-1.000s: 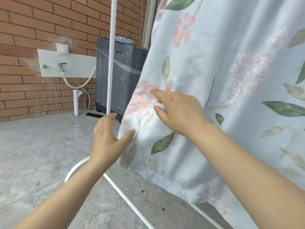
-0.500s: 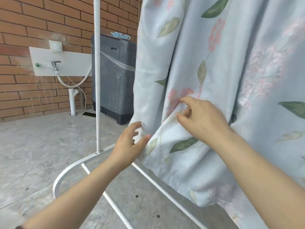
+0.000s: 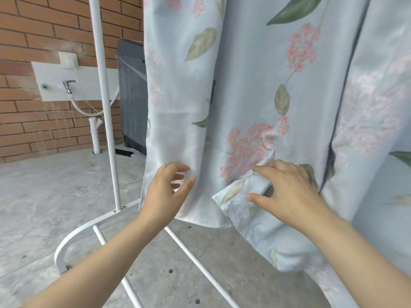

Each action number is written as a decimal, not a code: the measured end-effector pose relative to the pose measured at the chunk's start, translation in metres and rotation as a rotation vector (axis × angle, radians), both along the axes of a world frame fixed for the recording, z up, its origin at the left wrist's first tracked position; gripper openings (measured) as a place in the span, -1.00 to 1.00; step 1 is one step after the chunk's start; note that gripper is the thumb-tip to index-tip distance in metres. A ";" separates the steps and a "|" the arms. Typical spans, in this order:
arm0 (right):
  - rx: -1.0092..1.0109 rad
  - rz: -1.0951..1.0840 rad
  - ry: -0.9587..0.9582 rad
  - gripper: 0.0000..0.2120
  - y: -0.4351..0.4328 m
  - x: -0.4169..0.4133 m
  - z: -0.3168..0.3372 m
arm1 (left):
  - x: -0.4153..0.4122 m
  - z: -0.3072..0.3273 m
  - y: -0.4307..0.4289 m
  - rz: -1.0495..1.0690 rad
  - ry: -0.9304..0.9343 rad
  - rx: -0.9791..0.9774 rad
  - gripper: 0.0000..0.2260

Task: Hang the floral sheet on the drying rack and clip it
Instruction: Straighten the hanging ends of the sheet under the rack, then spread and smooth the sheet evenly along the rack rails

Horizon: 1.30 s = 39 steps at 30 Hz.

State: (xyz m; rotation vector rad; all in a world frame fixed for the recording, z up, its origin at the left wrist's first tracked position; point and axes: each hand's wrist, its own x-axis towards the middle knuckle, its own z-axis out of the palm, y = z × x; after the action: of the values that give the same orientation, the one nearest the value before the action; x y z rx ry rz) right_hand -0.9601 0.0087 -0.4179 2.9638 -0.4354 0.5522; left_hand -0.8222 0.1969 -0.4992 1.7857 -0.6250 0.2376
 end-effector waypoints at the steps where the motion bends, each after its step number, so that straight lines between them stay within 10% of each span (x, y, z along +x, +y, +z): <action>1: 0.079 0.038 -0.035 -0.46 -0.001 0.001 0.002 | -0.003 0.003 -0.005 -0.009 0.016 0.009 -0.85; 13: 1.072 0.017 0.211 -0.76 0.081 -0.021 0.096 | -0.066 0.156 0.041 0.073 0.396 0.246 -0.76; 28: 1.261 0.145 0.273 -0.84 0.162 -0.106 0.404 | -0.207 0.467 0.160 0.234 0.523 0.326 -0.93; 39: 1.284 0.363 0.188 -0.91 0.162 -0.157 0.528 | -0.270 0.585 0.159 0.342 0.418 0.257 -0.95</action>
State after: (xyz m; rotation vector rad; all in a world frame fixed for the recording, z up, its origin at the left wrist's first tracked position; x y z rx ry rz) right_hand -1.1175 0.1709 0.1100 4.3170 -0.2698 -0.1035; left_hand -1.0921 0.3556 0.0859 2.1062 -0.0492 0.0093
